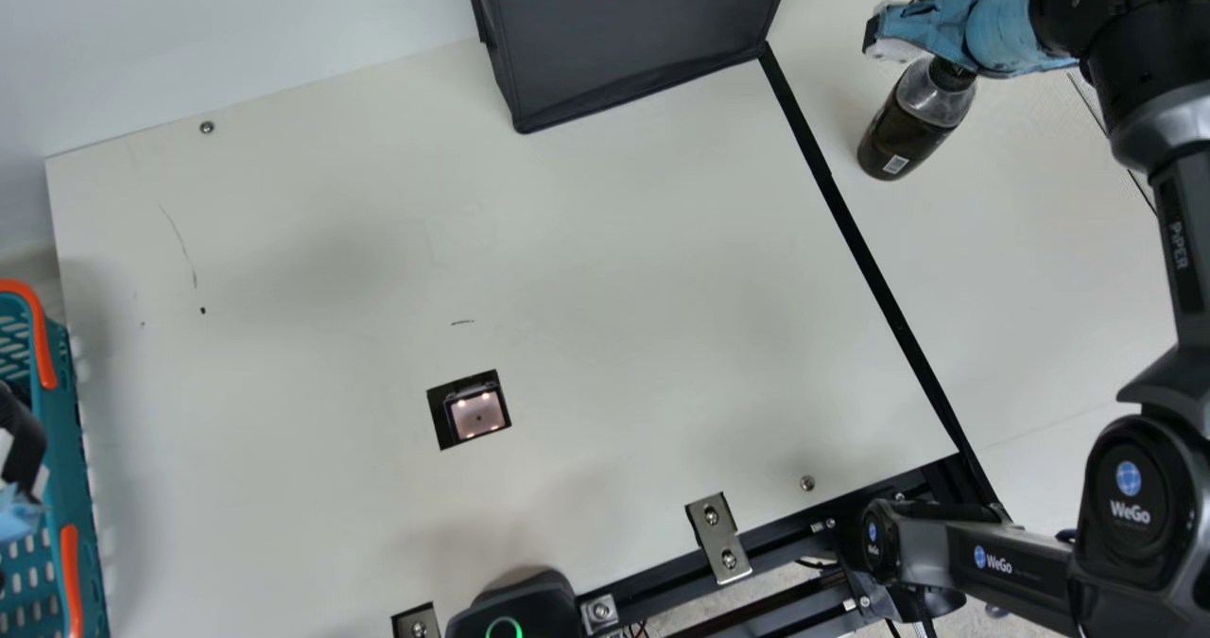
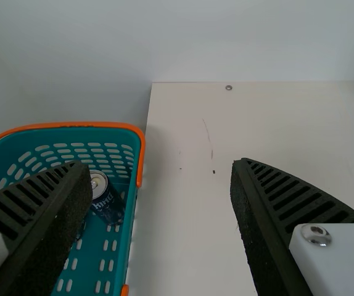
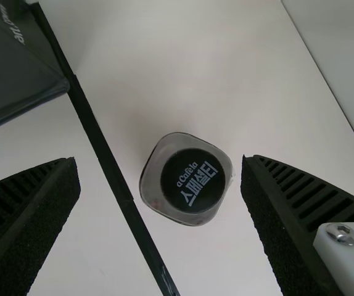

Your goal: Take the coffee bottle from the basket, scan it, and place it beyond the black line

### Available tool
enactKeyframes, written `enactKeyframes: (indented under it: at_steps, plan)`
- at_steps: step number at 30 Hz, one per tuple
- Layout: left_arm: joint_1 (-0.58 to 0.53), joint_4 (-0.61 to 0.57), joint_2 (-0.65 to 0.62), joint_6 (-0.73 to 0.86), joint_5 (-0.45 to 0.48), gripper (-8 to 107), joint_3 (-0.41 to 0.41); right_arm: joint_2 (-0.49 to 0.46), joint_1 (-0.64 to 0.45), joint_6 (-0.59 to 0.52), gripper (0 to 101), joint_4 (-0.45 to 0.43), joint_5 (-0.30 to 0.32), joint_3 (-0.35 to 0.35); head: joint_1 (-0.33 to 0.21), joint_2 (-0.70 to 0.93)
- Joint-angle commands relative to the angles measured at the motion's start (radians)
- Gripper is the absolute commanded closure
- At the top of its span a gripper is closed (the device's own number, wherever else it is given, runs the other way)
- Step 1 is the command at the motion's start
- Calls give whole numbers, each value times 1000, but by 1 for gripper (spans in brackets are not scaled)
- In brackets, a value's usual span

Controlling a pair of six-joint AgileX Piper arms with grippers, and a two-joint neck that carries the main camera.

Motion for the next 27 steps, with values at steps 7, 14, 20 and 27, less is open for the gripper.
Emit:
enactKeyframes:
  at_steps: [7,14,20,27]
  plan:
    - [0,0,0,0,0,9,0,-28,46,-20,10,45,10,-29,-17,-1]
    - [0,0,0,0,0,9,0,-69,108,-31,10,71,4,-15,-17,-1]
    - [0,0,0,0,0,9,0,-115,164,-30,10,89,-33,19,-17,-1]
    - [0,0,0,0,0,9,0,-180,228,-38,10,106,-105,76,-17,-1]
